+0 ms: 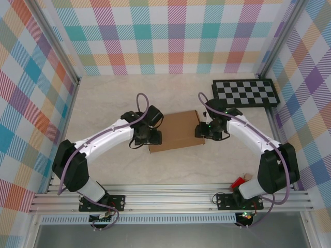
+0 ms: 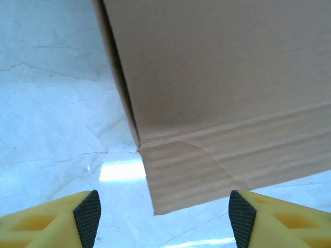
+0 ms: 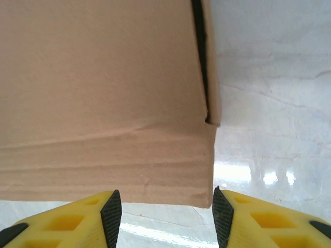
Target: Fold the paper box
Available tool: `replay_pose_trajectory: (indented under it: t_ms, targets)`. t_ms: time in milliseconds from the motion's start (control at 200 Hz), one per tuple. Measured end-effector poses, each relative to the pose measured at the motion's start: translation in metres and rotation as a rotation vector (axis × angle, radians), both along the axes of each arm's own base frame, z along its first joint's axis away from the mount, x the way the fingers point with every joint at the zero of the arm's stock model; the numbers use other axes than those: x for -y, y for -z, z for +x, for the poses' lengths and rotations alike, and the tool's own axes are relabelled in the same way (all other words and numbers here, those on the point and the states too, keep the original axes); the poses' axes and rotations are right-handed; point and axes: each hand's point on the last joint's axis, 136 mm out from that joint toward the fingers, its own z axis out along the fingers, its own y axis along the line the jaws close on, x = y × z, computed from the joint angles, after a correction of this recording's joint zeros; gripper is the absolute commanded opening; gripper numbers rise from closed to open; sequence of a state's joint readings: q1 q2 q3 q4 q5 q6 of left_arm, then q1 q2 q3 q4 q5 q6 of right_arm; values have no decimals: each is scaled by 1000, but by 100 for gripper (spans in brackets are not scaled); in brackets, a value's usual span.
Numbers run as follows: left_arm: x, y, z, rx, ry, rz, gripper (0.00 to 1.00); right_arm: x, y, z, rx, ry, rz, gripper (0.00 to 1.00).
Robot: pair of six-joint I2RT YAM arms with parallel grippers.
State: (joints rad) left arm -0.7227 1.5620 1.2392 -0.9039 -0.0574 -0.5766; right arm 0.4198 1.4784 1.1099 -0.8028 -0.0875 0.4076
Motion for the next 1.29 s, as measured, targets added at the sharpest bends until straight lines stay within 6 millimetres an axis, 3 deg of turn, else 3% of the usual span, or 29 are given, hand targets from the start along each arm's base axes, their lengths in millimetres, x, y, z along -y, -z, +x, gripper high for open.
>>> replay_pose_trajectory:
  t_ms: [105, 420, 525, 820, 1000, 1175, 1245, 1295]
  targets:
    - [-2, 13, -3, -23, 29, 12, 70, -6, 1, 9, 2, -42, -2, 50]
    - [-16, 44, 1, -43, 94, 45, 73, -9, 36, 12, -64, -150, -52, 51]
    - [-16, 50, 4, -50, 100, 14, 68, -10, 36, 14, -52, -175, -54, 51]
    - [-11, 55, 4, -40, 195, -7, 75, -14, 31, 15, -14, -297, -49, 59]
    - [-9, 34, 21, 19, 259, 12, 78, -25, -1, 33, 147, -496, -48, 62]
    - [5, -28, 63, 177, 302, 6, 77, -46, -73, 58, 396, -682, -20, 60]
    - [17, -54, 87, 254, 320, -9, 76, -51, -95, 56, 493, -771, -19, 59]
    - [25, -60, 103, 281, 335, -12, 75, -53, -104, 49, 546, -842, -29, 58]
